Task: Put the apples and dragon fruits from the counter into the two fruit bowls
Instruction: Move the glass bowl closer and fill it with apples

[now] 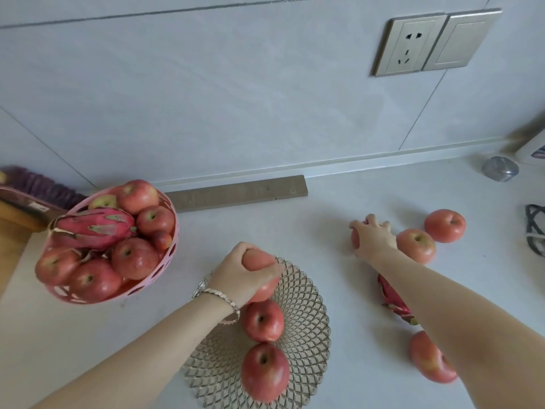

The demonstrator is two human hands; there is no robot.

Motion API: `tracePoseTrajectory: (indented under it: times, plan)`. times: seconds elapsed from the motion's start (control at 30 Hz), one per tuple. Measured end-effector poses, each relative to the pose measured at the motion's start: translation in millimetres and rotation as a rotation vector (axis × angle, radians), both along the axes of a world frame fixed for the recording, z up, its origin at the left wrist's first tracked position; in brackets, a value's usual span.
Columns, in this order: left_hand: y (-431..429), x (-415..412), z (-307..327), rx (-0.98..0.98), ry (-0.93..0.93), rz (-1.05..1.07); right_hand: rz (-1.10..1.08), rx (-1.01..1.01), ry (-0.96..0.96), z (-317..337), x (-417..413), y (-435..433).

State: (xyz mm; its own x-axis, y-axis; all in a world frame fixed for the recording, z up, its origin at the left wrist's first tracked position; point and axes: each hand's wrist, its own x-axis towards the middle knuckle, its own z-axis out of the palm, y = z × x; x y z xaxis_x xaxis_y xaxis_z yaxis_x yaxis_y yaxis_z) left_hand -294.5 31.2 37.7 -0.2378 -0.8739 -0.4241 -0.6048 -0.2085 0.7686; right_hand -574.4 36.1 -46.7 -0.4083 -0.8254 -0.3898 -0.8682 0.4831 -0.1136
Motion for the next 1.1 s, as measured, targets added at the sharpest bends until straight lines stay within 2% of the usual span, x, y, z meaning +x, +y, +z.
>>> tracePoseTrajectory:
  times: [0.1,0.17,0.3,0.43,0.53,0.67,0.83,0.97,1.03,1.1]
  plan:
    - [7.9,29.4,-0.7,-0.079,-0.131,-0.026,-0.141,-0.124,-0.196,8.5,14.7,0.9]
    - [15.9,50.8,-7.6,-0.119,-0.264,-0.096,-0.073,-0.233,-0.256,17.6,32.9,4.8]
    - [38.0,78.8,-34.5,-0.24,-0.638,-0.402,0.253,-0.322,-0.333,39.7,73.0,19.7]
    - [47.8,82.5,-57.7,-0.412,-0.785,-0.489,0.627,-0.299,-0.191,45.3,107.0,22.7]
    - [53.1,80.5,-64.6,-0.465,-0.784,-0.478,0.797,-0.21,-0.094,33.3,128.5,23.7]
    - [55.6,78.8,-72.7,-0.537,-0.771,-0.441,0.826,-0.179,-0.038,12.9,140.3,26.5]
    - [63.0,77.4,-93.1,-0.443,-0.746,-0.454,0.724,-0.216,-0.035,6.5,146.4,28.7]
    - [64.0,76.2,-94.1,-0.317,-0.589,-0.337,0.639,-0.18,0.013,7.4,155.4,33.6]
    - [62.3,75.7,-92.2,-0.29,-0.501,-0.26,0.534,-0.161,-0.057,9.9,159.9,34.6]
    - [62.0,76.7,-90.9,-0.278,-0.422,-0.192,0.366,-0.124,-0.234,11.6,163.0,36.1]
